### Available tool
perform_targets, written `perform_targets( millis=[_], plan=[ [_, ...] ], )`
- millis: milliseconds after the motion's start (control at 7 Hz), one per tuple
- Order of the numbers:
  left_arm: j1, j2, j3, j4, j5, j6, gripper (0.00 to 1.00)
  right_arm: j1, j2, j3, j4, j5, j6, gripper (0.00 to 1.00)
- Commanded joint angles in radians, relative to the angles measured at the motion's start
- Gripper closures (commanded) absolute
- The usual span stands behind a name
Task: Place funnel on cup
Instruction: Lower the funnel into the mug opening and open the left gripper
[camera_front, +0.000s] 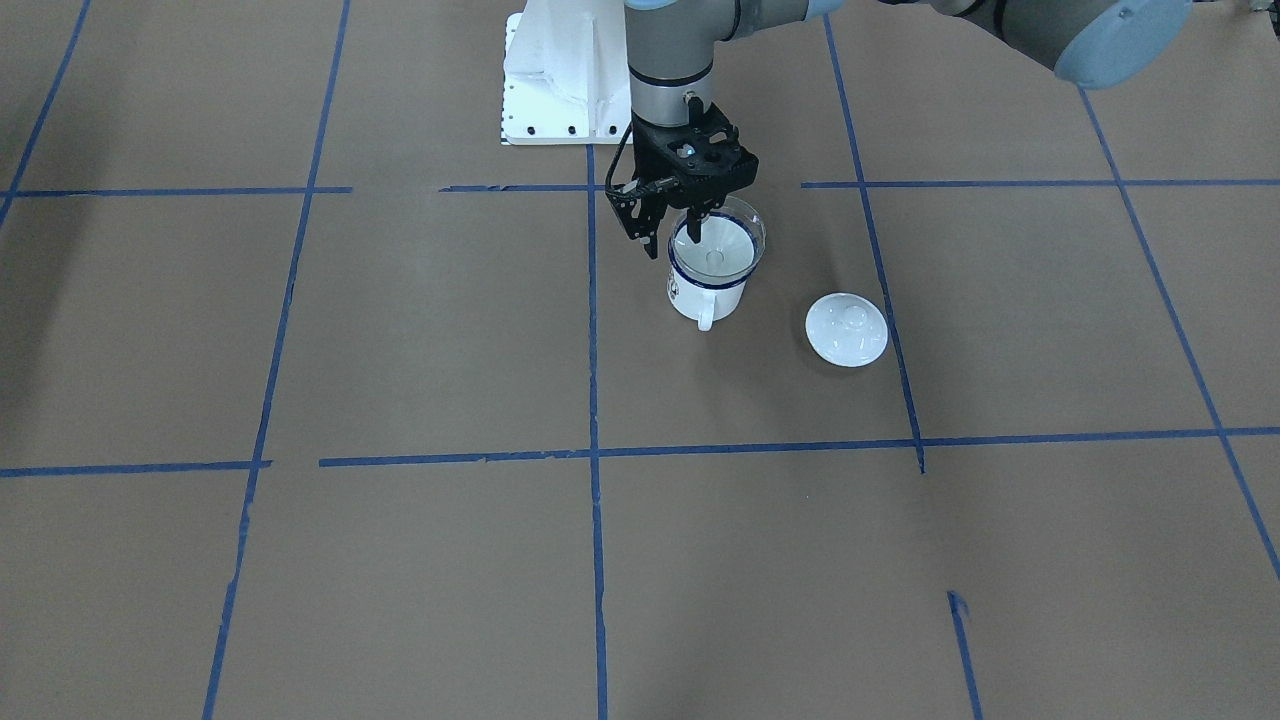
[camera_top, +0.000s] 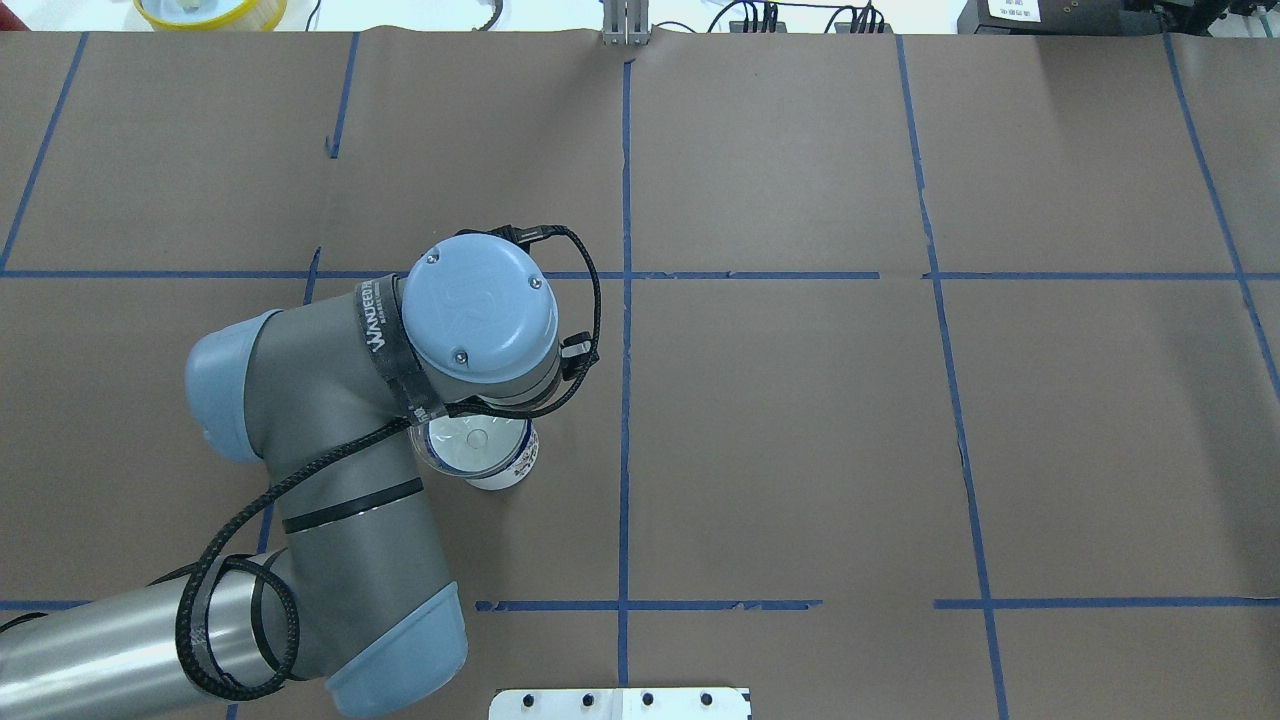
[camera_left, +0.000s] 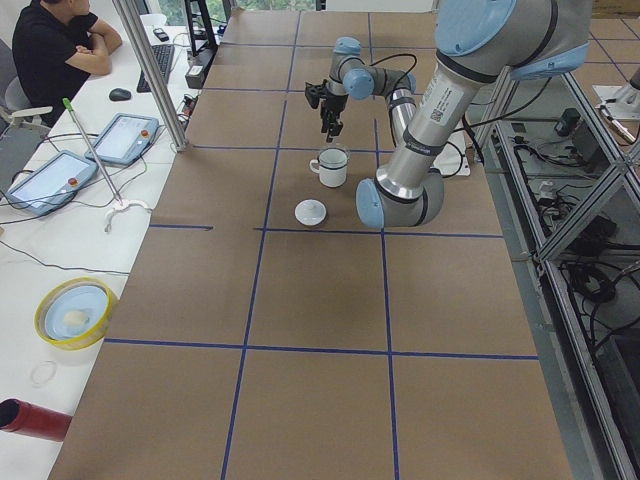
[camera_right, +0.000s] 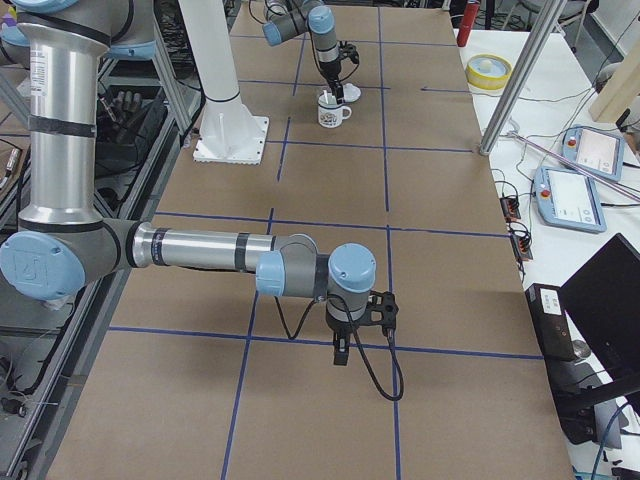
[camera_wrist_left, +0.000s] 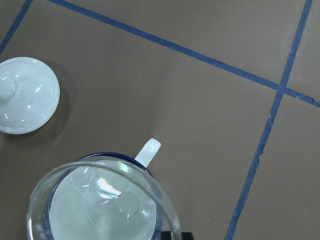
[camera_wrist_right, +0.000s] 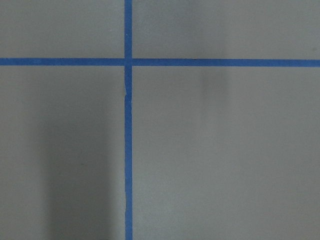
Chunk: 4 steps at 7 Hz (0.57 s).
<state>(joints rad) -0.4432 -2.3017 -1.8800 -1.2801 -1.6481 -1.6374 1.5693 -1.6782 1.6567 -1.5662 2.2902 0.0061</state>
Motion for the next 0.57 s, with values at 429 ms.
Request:
perform_targets(
  millis=[429],
  plan=[
    [-0.104, 0.090, -0.082, -0.218, -0.013, 0.171, 0.00, 0.000, 0.000, 0.000, 0.000, 0.000, 0.000, 0.00]
  ],
)
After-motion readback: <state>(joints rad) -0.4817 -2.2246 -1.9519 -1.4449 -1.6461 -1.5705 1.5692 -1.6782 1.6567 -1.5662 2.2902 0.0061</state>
